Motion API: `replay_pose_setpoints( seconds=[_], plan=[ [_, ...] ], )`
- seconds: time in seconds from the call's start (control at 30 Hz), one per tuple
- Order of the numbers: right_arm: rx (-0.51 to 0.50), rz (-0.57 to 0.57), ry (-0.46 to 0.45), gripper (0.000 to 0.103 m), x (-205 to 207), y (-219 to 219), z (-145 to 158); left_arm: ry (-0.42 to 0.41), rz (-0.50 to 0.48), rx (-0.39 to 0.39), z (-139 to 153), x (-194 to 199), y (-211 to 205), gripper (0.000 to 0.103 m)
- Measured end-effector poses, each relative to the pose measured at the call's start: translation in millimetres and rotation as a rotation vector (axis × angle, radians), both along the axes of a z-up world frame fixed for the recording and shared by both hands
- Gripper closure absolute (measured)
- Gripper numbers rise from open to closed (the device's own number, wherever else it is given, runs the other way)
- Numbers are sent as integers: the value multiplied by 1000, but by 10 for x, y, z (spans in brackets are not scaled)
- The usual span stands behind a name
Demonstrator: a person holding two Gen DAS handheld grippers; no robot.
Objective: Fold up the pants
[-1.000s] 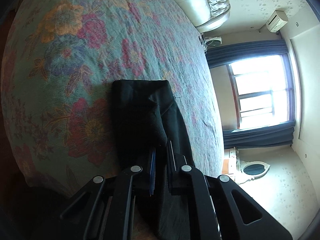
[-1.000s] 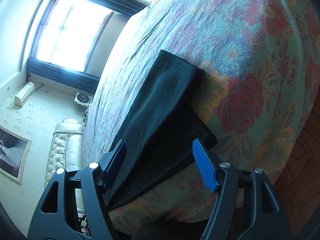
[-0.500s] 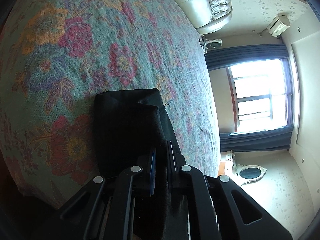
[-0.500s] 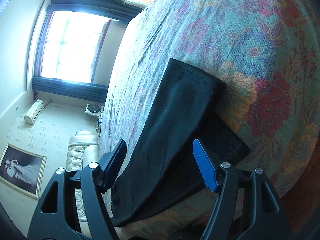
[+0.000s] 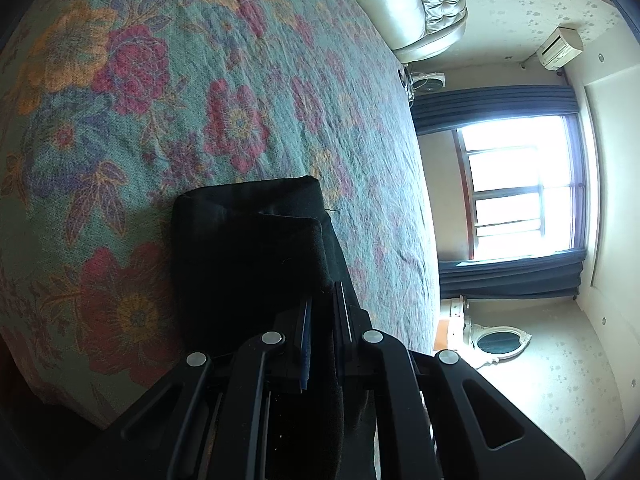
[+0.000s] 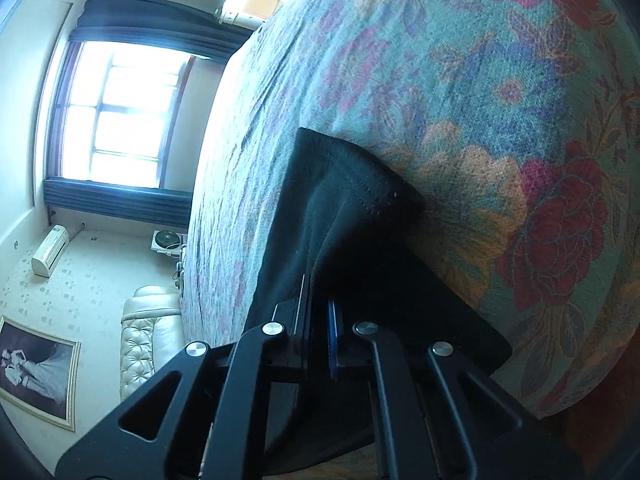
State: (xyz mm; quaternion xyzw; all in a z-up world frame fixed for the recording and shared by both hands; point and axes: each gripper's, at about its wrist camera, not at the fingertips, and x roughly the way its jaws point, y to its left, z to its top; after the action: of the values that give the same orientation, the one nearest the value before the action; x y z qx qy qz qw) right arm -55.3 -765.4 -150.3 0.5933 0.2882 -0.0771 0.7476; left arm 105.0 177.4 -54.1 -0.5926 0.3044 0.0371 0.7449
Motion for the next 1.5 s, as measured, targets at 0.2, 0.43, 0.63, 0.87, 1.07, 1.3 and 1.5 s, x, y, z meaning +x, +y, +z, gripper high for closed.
replay_pose_setpoints(
  seconds=[0.2, 0.43, 0.63, 0.87, 1.07, 1.3, 1.5],
  plan=[
    [-74, 26, -69, 97, -156, 213, 388, -31, 16, 5, 84, 113, 152, 94],
    [9, 13, 52, 97, -493, 272, -112, 44, 26, 7, -233, 9, 324, 94],
    [49, 34, 60, 94, -526, 247, -338, 77, 12, 3, -446, -56, 394, 94],
    [-196, 126, 99, 52, -657, 157, 256, 63, -68, 171, -238, -158, 502, 89],
    [-246, 173, -10, 35, -394, -357, 490, 56, -111, 461, 148, -214, 422, 77],
    [-99, 385, 51, 34, 92, -494, -4, -159, -304, 523, 551, -90, -191, 24],
    [-23, 467, -14, 28, 108, -503, -94, -153, -446, 490, 463, 151, -641, 24]
  ],
)
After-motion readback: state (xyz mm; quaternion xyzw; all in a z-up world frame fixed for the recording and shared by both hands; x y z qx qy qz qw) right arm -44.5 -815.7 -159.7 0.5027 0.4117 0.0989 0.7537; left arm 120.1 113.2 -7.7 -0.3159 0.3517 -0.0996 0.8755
